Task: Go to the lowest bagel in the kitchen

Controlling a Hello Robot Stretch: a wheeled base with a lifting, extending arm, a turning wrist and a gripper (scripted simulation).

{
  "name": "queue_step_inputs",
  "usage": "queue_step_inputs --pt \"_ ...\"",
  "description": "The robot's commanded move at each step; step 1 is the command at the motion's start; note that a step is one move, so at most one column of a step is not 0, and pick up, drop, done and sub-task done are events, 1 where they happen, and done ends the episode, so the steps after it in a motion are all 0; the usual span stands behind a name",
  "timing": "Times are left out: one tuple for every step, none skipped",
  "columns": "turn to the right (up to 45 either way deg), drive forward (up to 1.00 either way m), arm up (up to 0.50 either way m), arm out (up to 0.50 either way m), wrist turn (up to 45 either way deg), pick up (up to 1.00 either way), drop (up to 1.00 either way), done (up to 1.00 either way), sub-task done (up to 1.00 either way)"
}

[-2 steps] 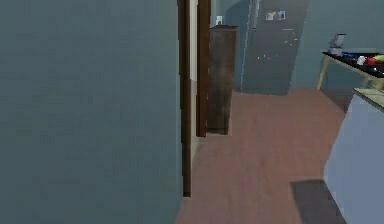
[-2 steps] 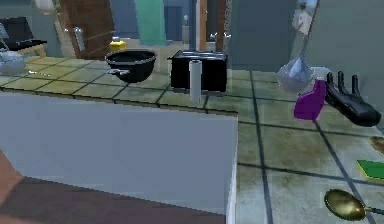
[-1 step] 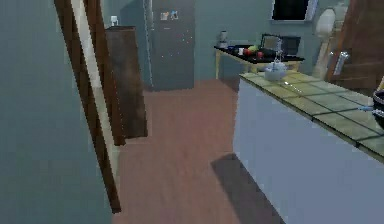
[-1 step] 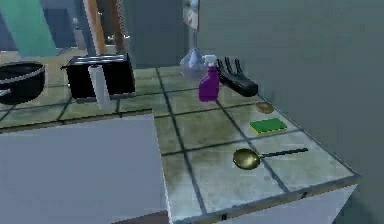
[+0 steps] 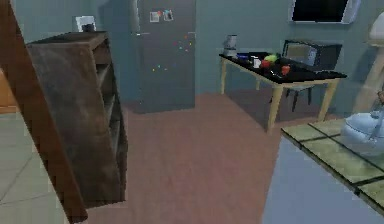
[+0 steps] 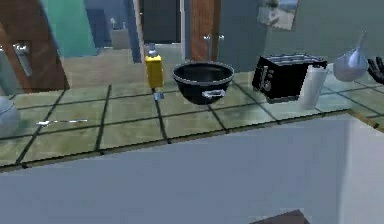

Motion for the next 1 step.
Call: queue_step_inputs --pt "3.0 0.00 0.00 0.00 0.0 0.00 0.00 0.00 0.00"
